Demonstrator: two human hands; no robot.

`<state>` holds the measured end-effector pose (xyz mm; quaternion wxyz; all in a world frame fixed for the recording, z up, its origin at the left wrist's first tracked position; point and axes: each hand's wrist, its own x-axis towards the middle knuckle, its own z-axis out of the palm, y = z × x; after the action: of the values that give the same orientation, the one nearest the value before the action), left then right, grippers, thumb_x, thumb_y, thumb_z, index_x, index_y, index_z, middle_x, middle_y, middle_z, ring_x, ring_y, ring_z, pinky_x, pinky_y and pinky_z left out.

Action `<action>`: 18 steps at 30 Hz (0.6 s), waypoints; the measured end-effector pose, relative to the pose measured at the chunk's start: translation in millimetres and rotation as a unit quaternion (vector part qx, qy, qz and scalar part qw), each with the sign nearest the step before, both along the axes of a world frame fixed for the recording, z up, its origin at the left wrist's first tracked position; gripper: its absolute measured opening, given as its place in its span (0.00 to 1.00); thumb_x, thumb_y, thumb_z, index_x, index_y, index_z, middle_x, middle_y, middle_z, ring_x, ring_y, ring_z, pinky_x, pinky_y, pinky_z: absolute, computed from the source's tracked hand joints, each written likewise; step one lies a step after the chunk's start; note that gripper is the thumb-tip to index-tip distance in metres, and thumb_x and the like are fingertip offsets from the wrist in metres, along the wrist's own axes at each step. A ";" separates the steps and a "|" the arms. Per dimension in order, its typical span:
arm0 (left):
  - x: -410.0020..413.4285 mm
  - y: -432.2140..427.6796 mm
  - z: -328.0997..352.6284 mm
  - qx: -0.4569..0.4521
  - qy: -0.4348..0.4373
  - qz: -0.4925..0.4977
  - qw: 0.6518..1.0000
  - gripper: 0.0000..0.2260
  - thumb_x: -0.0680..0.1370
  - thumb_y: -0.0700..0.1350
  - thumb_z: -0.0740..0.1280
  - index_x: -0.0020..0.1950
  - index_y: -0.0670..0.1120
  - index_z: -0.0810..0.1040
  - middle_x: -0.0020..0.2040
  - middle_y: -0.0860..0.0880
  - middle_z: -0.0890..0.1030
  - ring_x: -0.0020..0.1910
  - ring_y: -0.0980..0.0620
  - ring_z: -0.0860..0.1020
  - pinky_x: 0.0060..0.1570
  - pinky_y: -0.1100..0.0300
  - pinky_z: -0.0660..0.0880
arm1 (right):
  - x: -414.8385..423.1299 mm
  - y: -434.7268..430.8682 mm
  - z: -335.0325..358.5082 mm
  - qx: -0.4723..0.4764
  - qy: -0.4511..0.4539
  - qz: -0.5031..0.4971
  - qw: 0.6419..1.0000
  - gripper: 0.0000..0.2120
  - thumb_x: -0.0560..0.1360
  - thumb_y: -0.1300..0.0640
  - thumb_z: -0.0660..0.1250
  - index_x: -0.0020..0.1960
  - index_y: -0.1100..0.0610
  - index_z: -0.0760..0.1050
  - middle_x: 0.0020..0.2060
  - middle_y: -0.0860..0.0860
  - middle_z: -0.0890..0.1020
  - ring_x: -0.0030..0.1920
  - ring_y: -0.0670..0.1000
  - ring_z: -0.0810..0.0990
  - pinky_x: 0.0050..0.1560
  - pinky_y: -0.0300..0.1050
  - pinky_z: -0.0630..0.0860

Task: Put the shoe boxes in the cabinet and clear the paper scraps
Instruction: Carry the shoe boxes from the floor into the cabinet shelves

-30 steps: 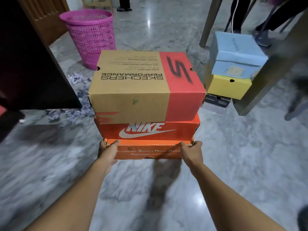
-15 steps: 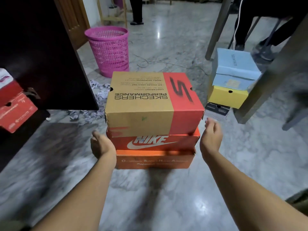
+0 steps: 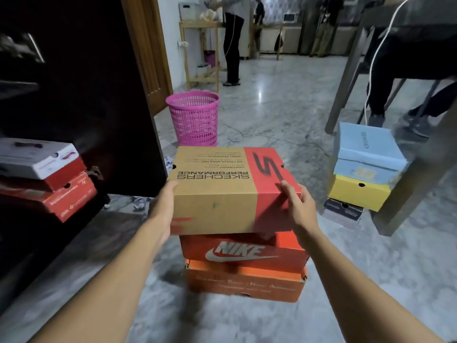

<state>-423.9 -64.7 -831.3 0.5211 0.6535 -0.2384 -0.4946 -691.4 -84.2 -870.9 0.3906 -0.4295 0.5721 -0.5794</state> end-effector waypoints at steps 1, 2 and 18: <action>10.4 1.4 8.6 -0.013 -0.011 0.009 1.000 0.17 0.69 0.62 0.66 0.45 0.51 0.81 0.45 0.45 0.83 0.45 0.43 0.82 0.42 0.45 0.80 | 9.8 -3.1 8.1 -0.007 0.002 0.015 1.000 0.16 0.71 0.39 0.69 0.49 0.50 0.80 0.47 0.50 0.84 0.48 0.48 0.80 0.49 0.47 0.74; 22.0 3.0 18.6 -0.026 -0.023 0.014 0.999 0.18 0.68 0.63 0.66 0.46 0.51 0.82 0.47 0.45 0.83 0.46 0.43 0.82 0.40 0.46 0.81 | 20.4 -7.3 15.7 -0.011 0.002 0.030 0.999 0.21 0.68 0.35 0.68 0.49 0.51 0.80 0.48 0.50 0.85 0.49 0.50 0.81 0.52 0.49 0.75; 225.9 79.1 182.6 -0.175 -0.126 0.239 0.947 0.19 0.71 0.64 0.62 0.49 0.52 0.83 0.44 0.49 0.84 0.42 0.47 0.82 0.42 0.49 0.82 | 275.4 -60.4 169.5 -0.123 -0.072 0.231 0.962 0.28 0.72 0.38 0.66 0.68 0.51 0.70 0.54 0.51 0.77 0.49 0.47 0.77 0.49 0.49 0.78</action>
<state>-198.0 14.4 -648.7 0.6959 0.6471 -0.2210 -0.2196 -416.1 -144.6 -701.4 0.4983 -0.5520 0.3519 -0.5685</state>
